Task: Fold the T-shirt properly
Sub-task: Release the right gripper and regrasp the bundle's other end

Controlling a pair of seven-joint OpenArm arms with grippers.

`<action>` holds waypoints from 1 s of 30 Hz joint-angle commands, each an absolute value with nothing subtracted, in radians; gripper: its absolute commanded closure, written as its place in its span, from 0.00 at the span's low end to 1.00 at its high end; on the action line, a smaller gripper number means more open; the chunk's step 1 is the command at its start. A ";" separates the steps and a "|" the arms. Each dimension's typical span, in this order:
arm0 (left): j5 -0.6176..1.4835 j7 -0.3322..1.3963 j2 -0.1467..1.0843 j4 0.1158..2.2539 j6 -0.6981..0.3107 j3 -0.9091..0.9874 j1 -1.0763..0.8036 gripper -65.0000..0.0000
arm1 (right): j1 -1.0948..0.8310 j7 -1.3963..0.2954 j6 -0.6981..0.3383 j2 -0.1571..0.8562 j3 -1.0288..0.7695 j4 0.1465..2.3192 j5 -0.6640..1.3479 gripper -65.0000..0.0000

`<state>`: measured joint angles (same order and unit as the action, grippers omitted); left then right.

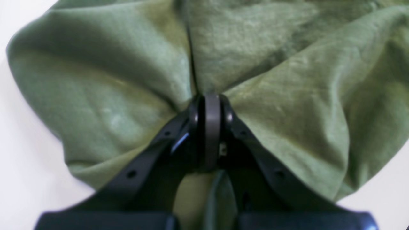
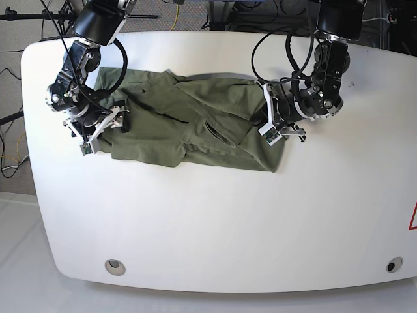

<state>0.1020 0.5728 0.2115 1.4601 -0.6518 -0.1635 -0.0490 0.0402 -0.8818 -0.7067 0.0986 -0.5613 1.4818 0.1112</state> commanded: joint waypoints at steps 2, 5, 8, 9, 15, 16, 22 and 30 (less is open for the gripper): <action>-0.070 0.763 0.239 1.429 -0.607 -0.160 -0.070 1.00 | 0.045 -0.906 -0.698 0.127 -0.624 1.584 0.107 0.28; -0.070 0.763 0.239 1.429 -0.607 -0.163 -0.070 1.00 | 0.044 -0.931 -0.698 0.128 -0.647 1.624 0.107 0.28; -0.070 0.763 0.236 1.429 -0.607 -0.165 -0.070 1.00 | 0.044 -0.955 -0.698 0.130 -0.654 1.646 0.107 0.28; -0.070 0.763 0.236 1.428 -0.607 -0.165 -0.071 1.00 | 0.044 -0.964 -0.698 0.131 -0.656 1.650 0.107 0.28; -0.070 0.763 0.234 1.428 -0.607 -0.165 -0.071 1.00 | 0.044 -0.986 -0.698 0.153 -0.656 1.652 0.107 0.28; -0.070 0.763 0.234 1.428 -0.607 -0.165 -0.071 1.00 | 0.044 -0.986 -0.698 0.153 -0.657 1.650 0.107 0.28; -0.070 0.763 0.234 1.428 -0.607 -0.165 -0.071 1.00 | 0.004 -0.984 -0.698 0.153 -0.657 1.649 0.107 0.28; -0.070 0.763 0.234 1.426 -0.607 -0.165 -0.073 1.00 | -0.035 -0.986 -0.698 0.154 -0.659 1.649 0.107 0.28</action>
